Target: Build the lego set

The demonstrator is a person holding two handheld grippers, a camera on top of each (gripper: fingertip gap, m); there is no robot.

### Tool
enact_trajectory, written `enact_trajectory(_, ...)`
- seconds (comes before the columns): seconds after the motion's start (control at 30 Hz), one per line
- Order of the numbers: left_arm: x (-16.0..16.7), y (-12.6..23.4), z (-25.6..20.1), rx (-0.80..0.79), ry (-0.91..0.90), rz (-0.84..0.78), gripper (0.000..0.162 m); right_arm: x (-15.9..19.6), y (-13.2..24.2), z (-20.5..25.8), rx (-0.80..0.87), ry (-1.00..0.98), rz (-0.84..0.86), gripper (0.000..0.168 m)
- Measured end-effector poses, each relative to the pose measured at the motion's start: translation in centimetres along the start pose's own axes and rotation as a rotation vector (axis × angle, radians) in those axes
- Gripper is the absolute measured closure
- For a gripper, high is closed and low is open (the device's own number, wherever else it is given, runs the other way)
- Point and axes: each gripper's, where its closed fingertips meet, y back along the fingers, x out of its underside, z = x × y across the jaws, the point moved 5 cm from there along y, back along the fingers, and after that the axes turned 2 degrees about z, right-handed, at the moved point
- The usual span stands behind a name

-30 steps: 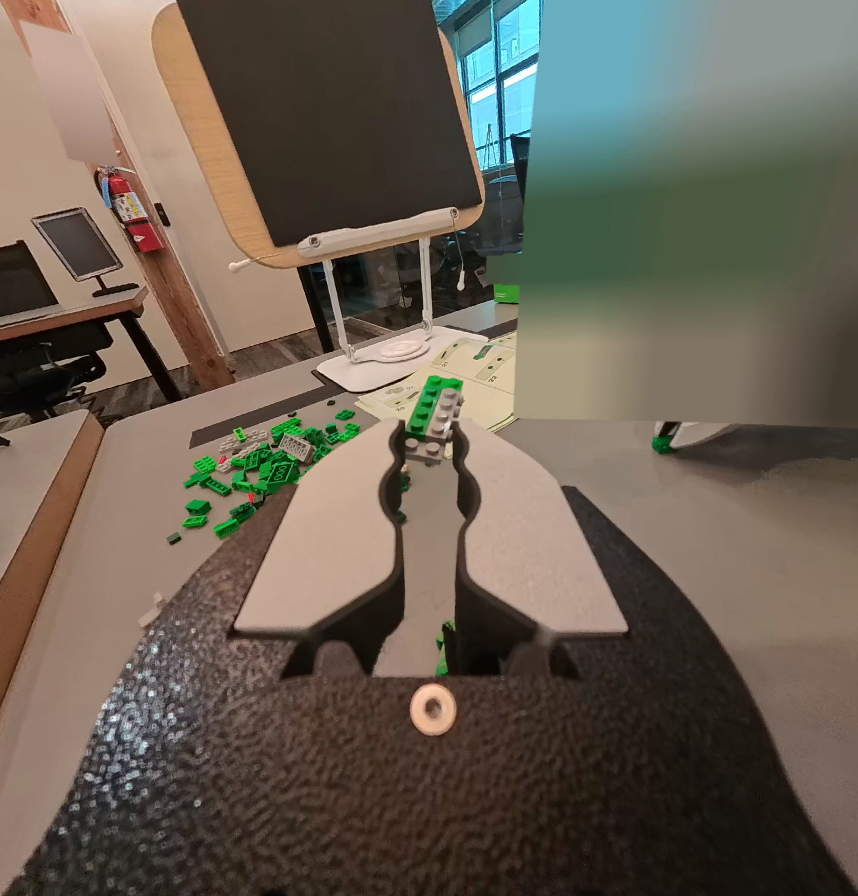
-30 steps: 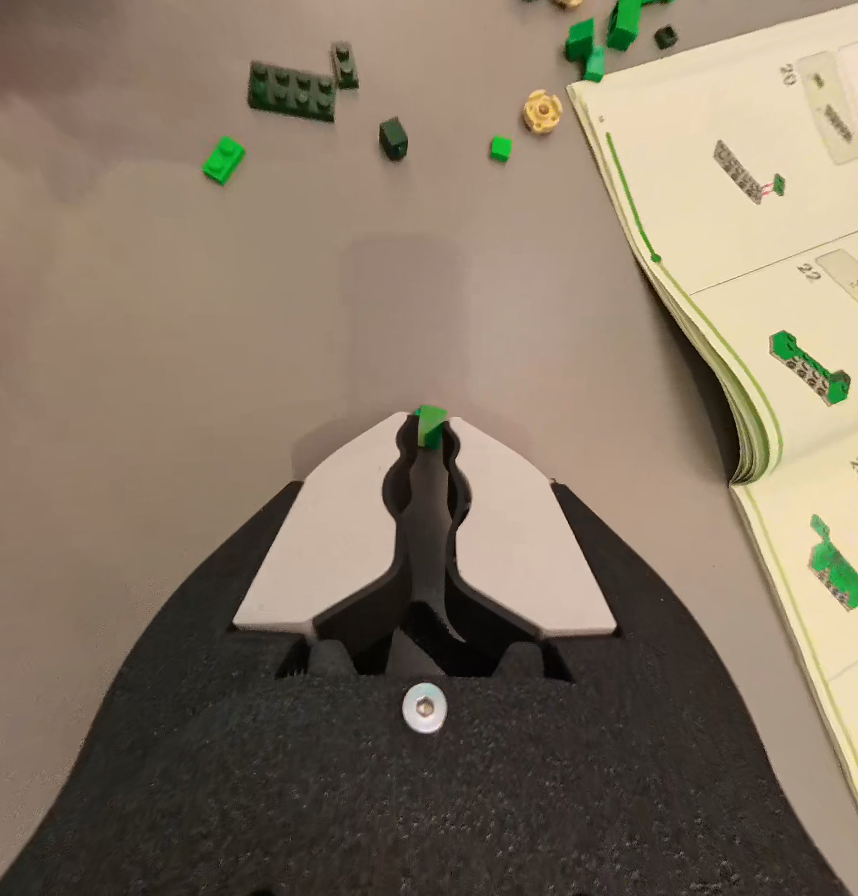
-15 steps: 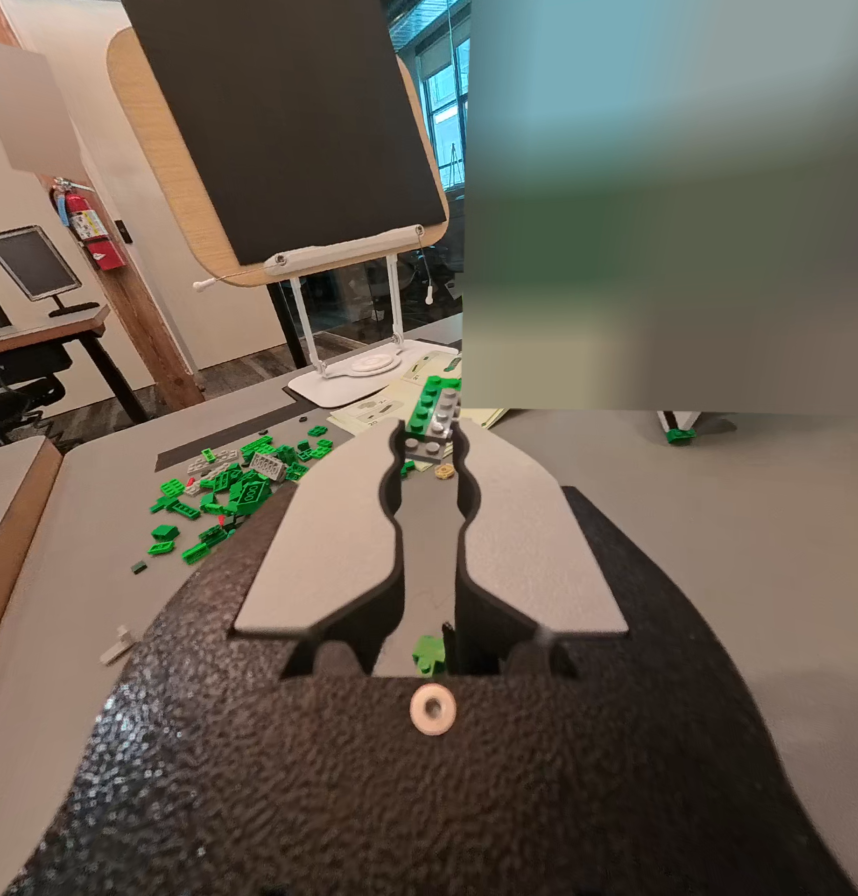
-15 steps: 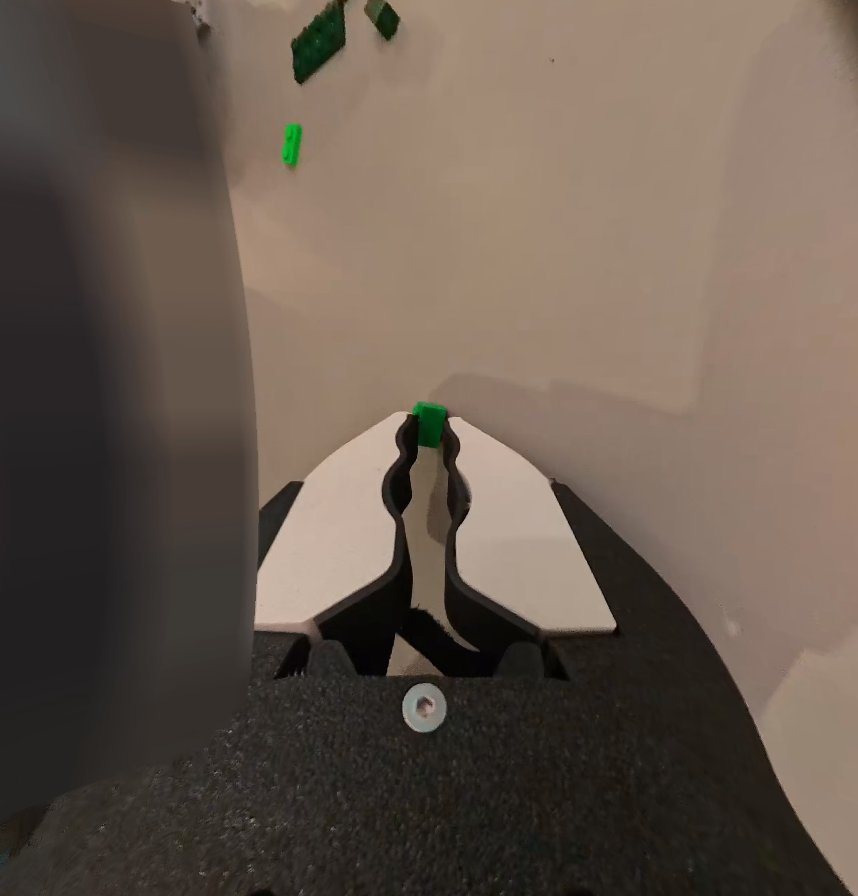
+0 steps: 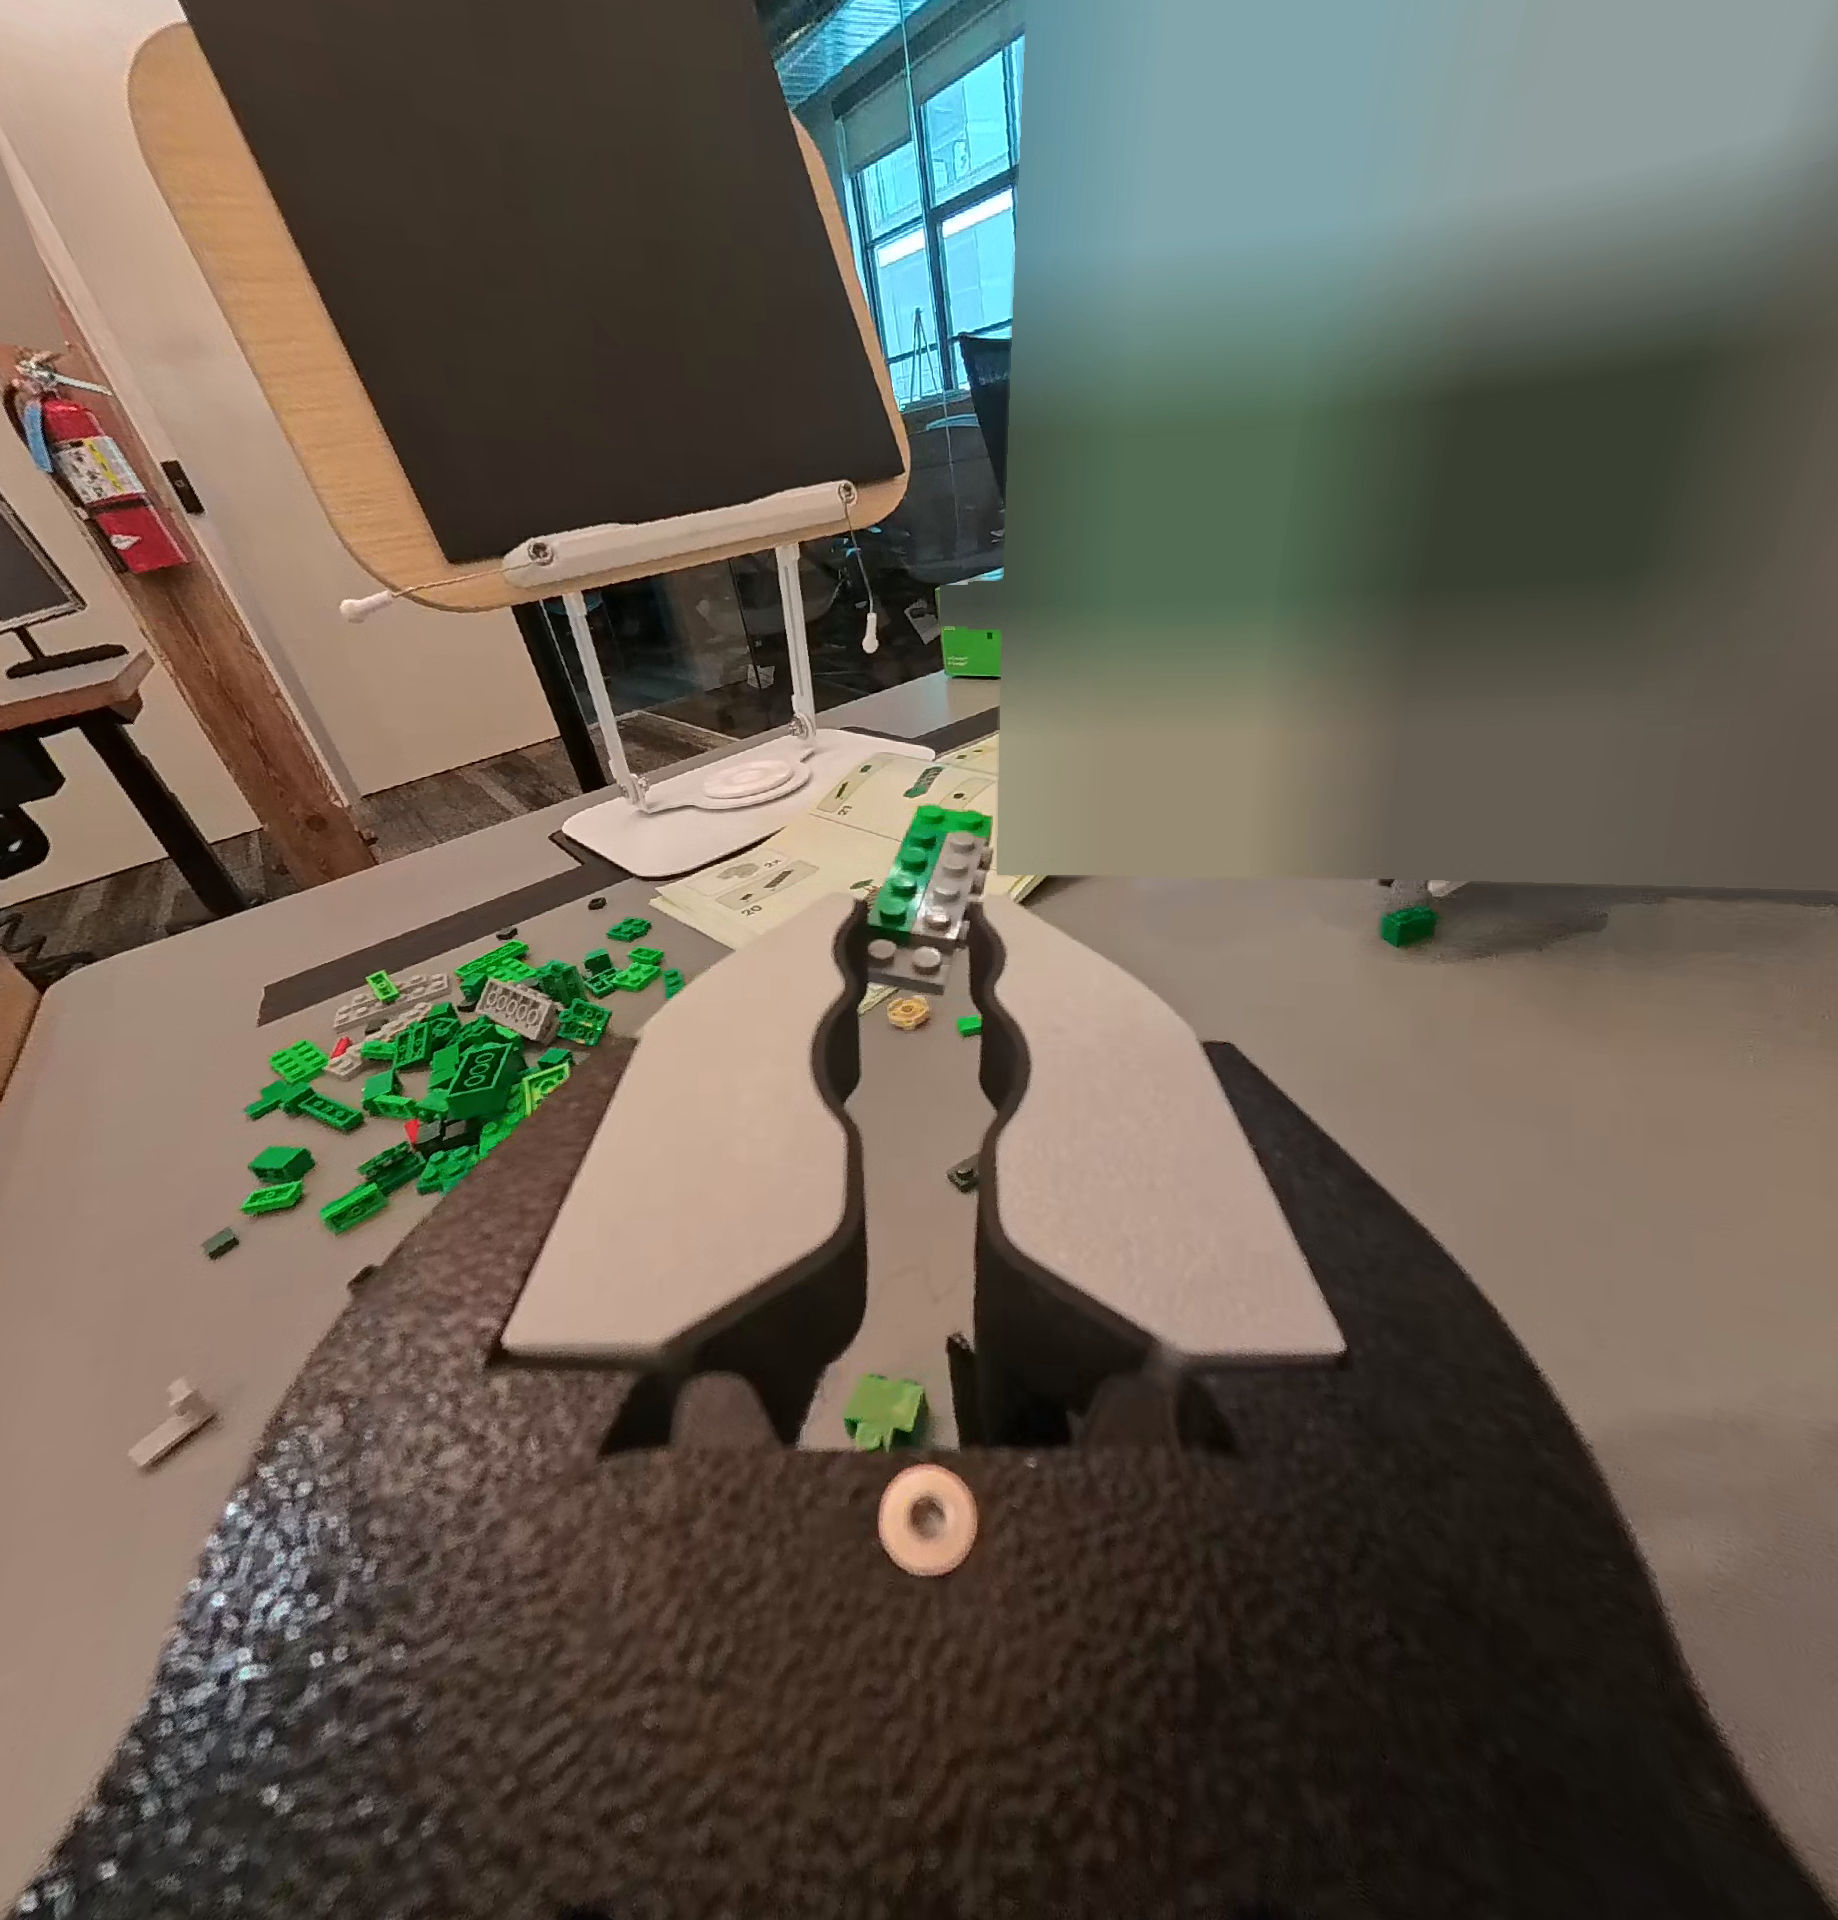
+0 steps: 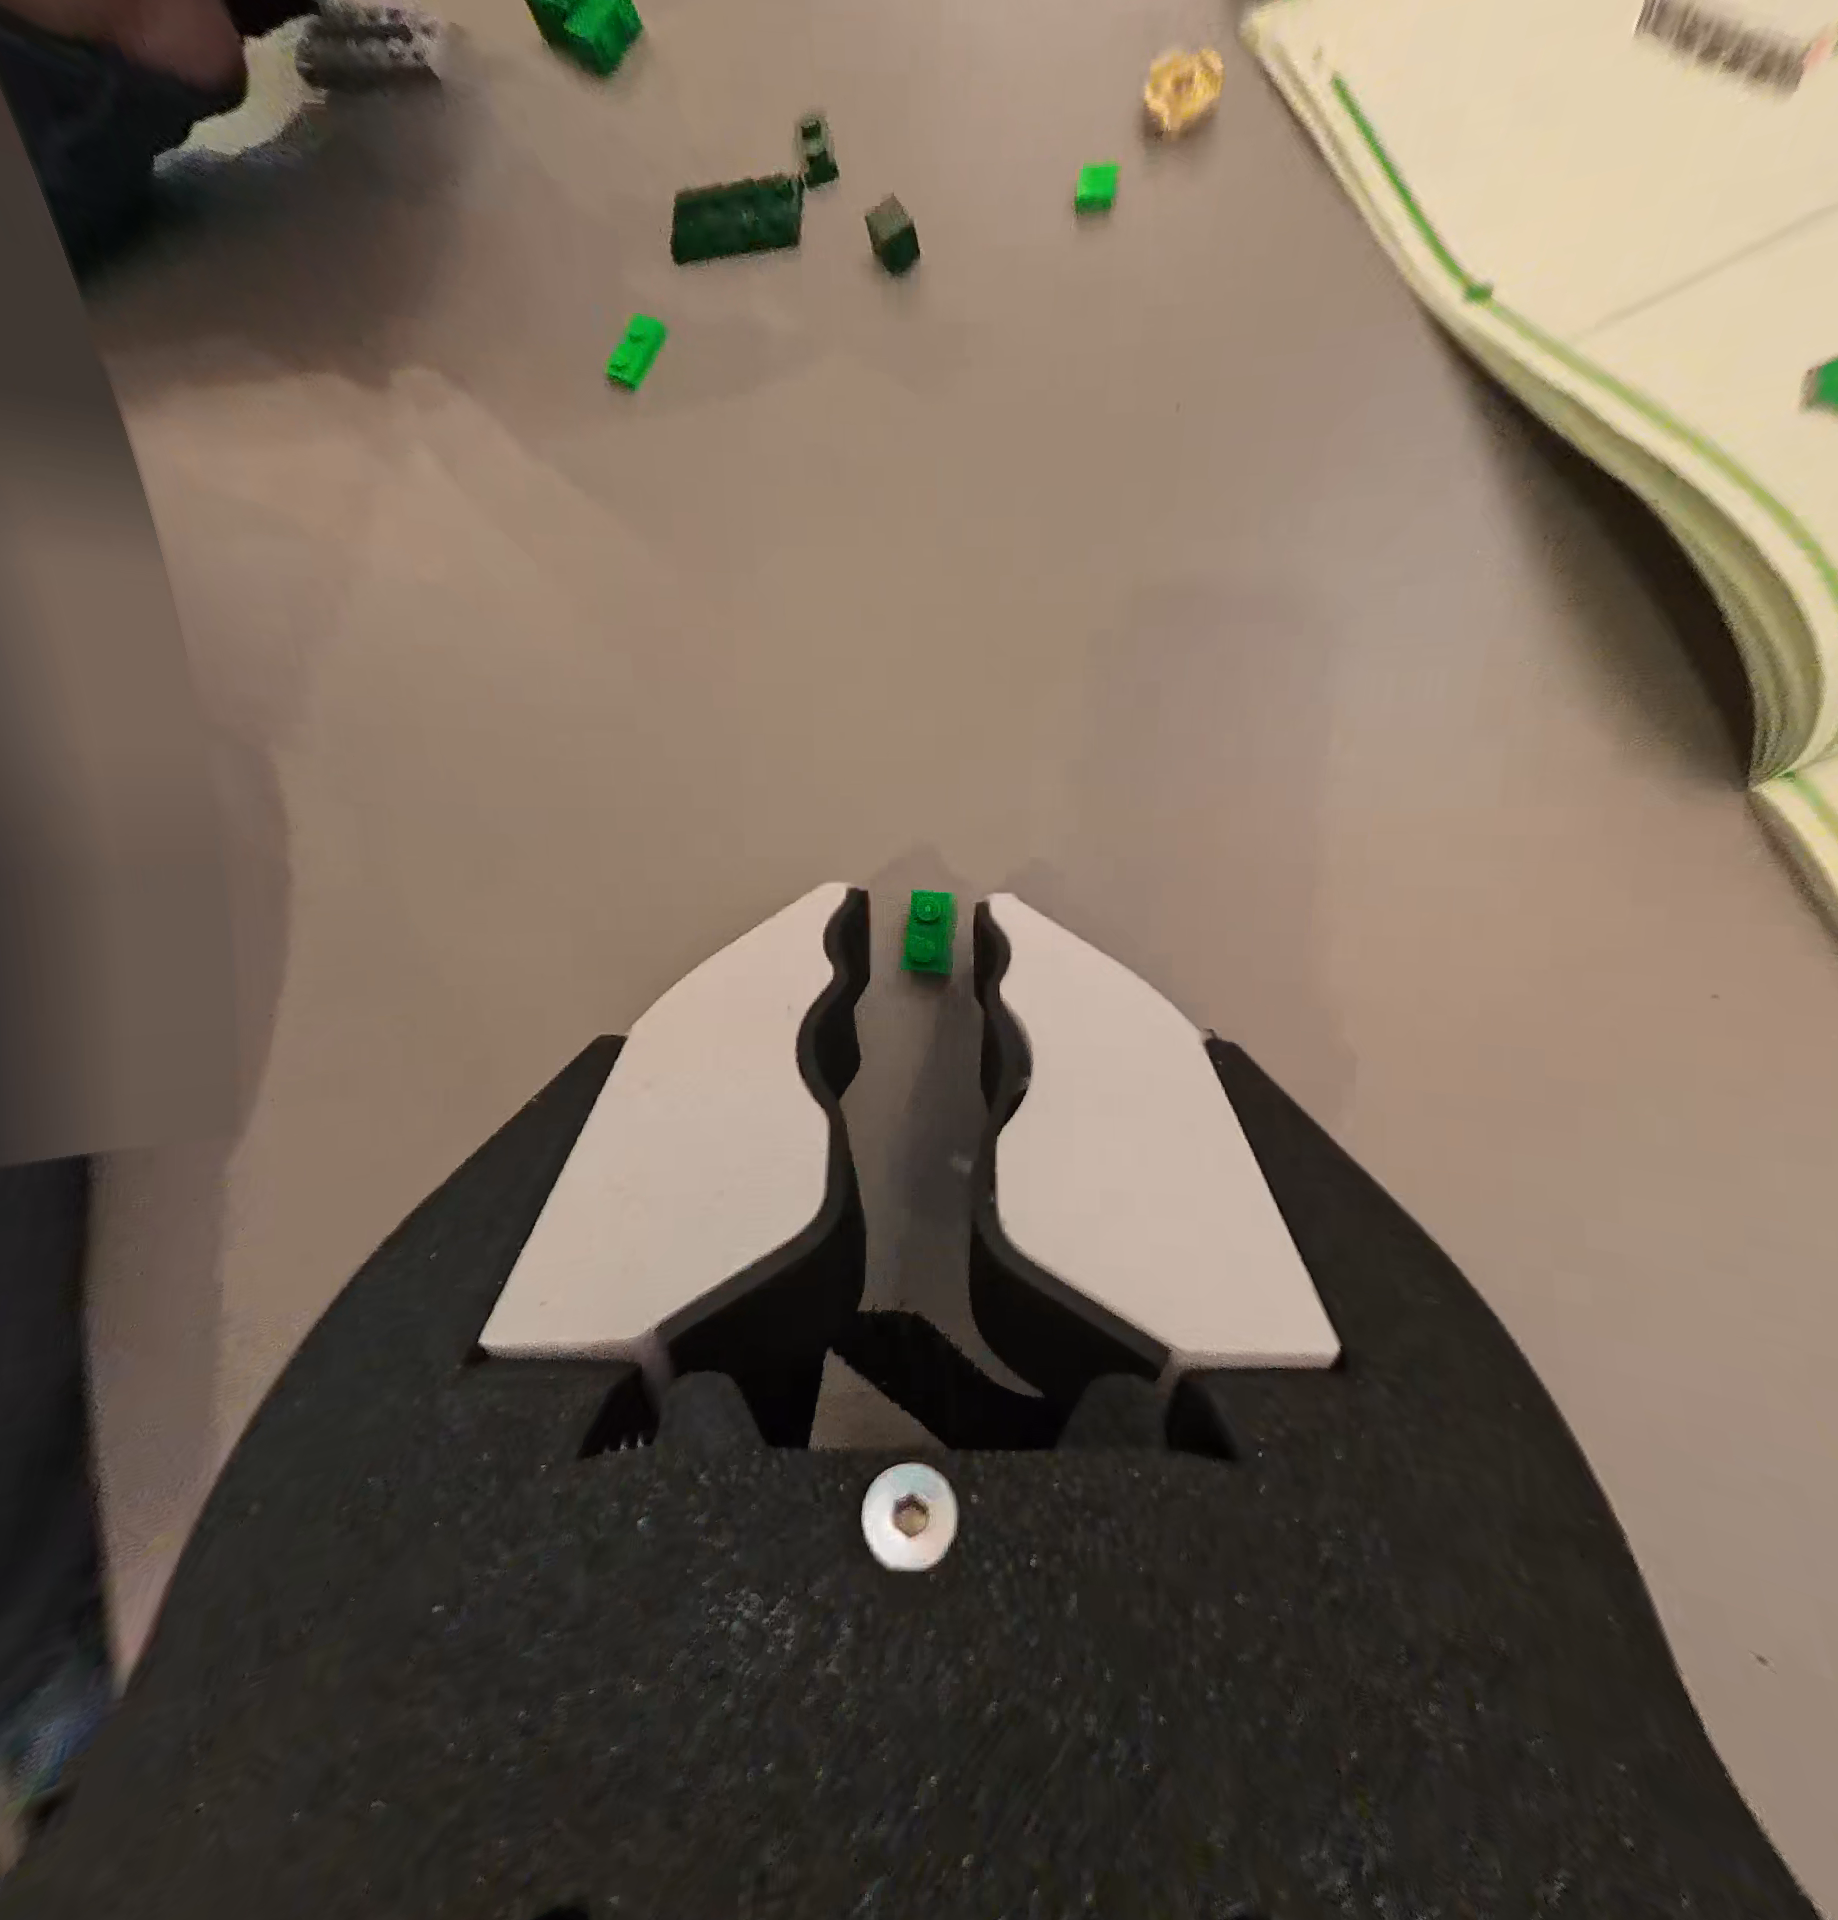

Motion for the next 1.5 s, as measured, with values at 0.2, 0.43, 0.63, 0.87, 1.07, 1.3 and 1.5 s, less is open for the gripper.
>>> enact_trajectory(0.2,0.3,-0.4,-0.5,0.027,-0.008,0.017,0.144,1.2,-1.1,0.5,0.094,0.071,0.012,0.156)
enact_trajectory(0.43,0.6,-1.0,-1.2,0.044,0.006,0.037,0.145,0.1,-0.3,0.7,0.158,0.136,-0.108,0.161)
enact_trajectory(0.63,0.4,-4.7,-6.0,0.171,0.074,0.113,0.145,-0.5,0.9,-0.8,0.322,0.191,-0.301,0.161)
enact_trajectory(0.87,1.8,-11.1,-12.6,0.302,0.034,0.339,0.144,0.4,3.1,-3.0,0.528,0.231,-0.395,0.161)
enact_trajectory(1.07,3.3,-15.0,-14.1,0.319,0.061,0.489,0.144,0.7,3.9,-3.1,0.553,0.203,-0.450,0.161)
enact_trajectory(1.3,4.6,-16.2,-14.6,0.331,0.086,0.634,0.144,0.7,4.2,-2.7,0.529,0.190,-0.486,0.160)
enact_trajectory(1.5,5.2,-16.0,-14.8,0.333,0.076,0.696,0.144,0.7,4.0,-2.6,0.522,0.194,-0.486,0.161)
